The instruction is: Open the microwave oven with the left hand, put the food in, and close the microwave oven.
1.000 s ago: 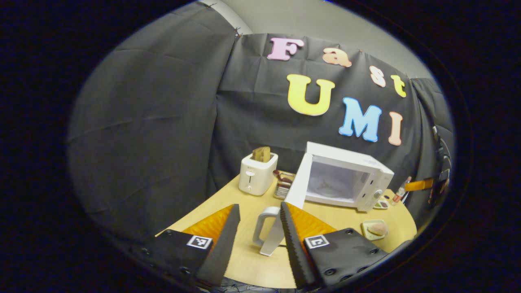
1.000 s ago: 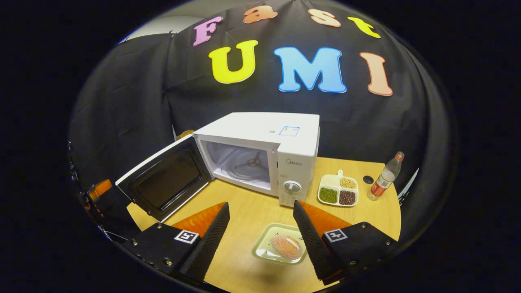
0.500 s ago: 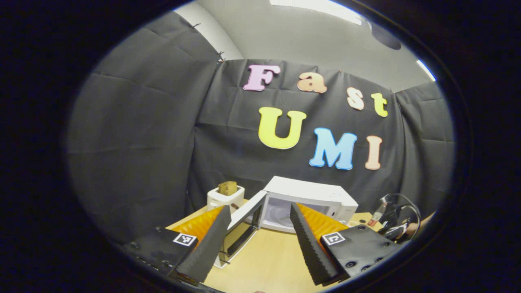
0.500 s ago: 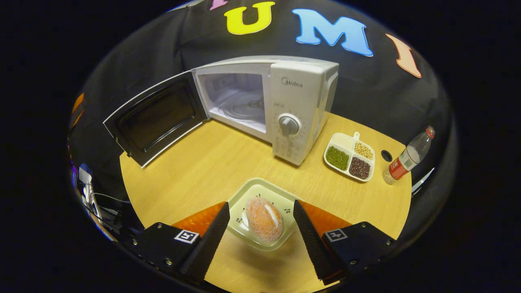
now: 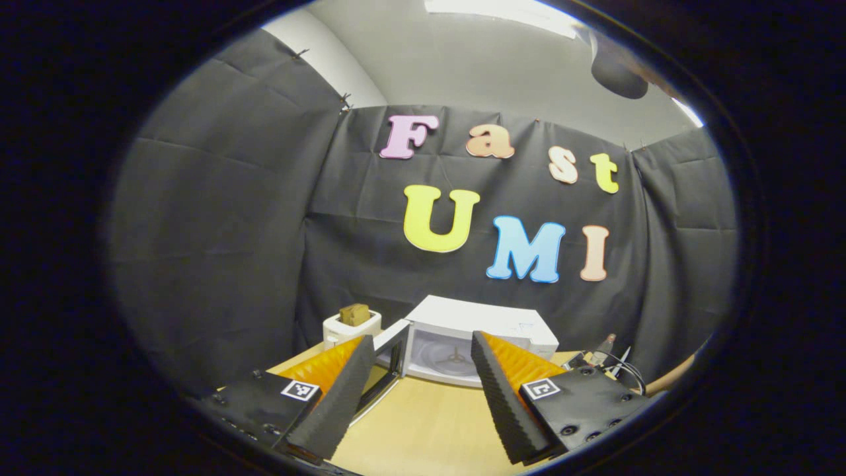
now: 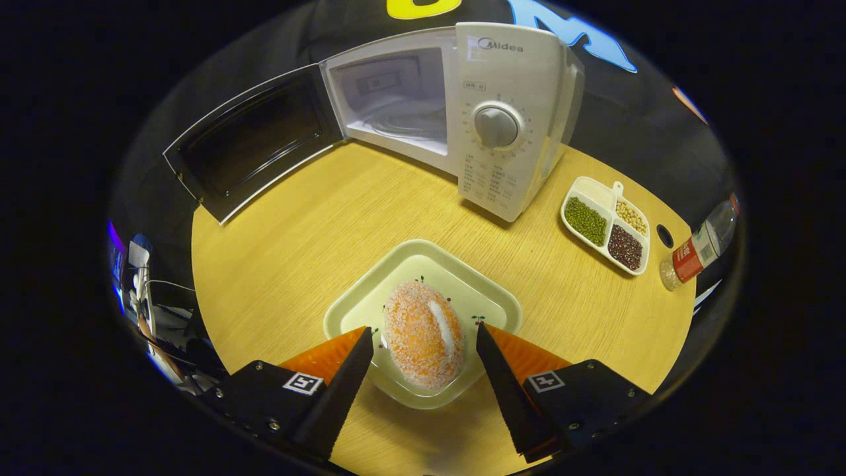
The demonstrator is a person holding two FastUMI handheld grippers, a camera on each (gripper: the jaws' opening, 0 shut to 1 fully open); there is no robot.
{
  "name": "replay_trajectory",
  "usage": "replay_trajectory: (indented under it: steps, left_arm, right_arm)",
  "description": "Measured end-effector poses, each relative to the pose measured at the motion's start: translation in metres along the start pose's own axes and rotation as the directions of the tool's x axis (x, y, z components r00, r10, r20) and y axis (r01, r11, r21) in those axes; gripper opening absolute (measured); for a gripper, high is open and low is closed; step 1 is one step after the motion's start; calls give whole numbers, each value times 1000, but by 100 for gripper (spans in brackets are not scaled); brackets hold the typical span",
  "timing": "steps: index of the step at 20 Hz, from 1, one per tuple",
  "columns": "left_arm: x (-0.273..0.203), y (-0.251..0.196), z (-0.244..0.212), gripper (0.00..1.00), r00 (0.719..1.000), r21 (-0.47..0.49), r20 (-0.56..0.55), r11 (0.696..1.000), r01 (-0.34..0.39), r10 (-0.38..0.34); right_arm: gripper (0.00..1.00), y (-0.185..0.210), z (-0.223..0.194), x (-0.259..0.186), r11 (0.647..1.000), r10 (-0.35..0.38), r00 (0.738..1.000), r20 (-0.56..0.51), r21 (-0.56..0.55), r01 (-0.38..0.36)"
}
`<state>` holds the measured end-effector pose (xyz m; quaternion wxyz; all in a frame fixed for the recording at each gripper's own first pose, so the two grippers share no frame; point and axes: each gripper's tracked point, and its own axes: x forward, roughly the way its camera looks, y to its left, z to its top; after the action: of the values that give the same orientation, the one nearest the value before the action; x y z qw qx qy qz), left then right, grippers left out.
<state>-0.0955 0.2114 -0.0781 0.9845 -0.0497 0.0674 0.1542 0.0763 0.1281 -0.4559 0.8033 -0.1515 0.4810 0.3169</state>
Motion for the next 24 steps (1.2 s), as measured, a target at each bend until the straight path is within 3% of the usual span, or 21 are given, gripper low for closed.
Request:
replay_trajectory:
  steps: [2, 5, 8, 10, 11, 18, 22, 24]
  left_arm:
    - [1, -5, -5, 96, 1000, 8, -17, 1000, 12, -12]
    - [11, -1, -9, 96, 999, 33, -30, 999, 22, -21]
    - [20, 4, -10, 95, 999, 27, -37, 999, 34, -33]
    - [26, 6, -4, 95, 999, 29, -24, 999, 42, -42]
    - [27, 5, -3, 94, 999, 26, -17, 998, 52, -51]
    - [54, -8, -1, 93, 990, 22, -26, 990, 139, -138]
    - [69, -18, 11, 96, 983, 38, -13, 982, 183, -183]
    - [72, -12, 21, 99, 986, 64, 6, 984, 168, -169]
  right_arm:
    - [96, -2, -5, 6, 1000, -5, 1000, -25, 14, 5]
    - [75, 2, -5, 8, 999, 9, 999, -37, 36, -7]
    - [68, 0, 0, 0, 999, -33, 999, -37, -20, 32]
    - [55, 4, 14, -12, 997, -55, 998, 14, -60, 56]
    - [59, 9, 23, -22, 995, -57, 997, 44, -82, 60]
    - [59, 38, 93, -76, 961, -118, 967, 226, -219, 168]
    - [59, 34, 132, -98, 884, -224, 917, 330, -328, 334]
    - [59, 33, 149, -101, 836, -264, 887, 380, -368, 407]
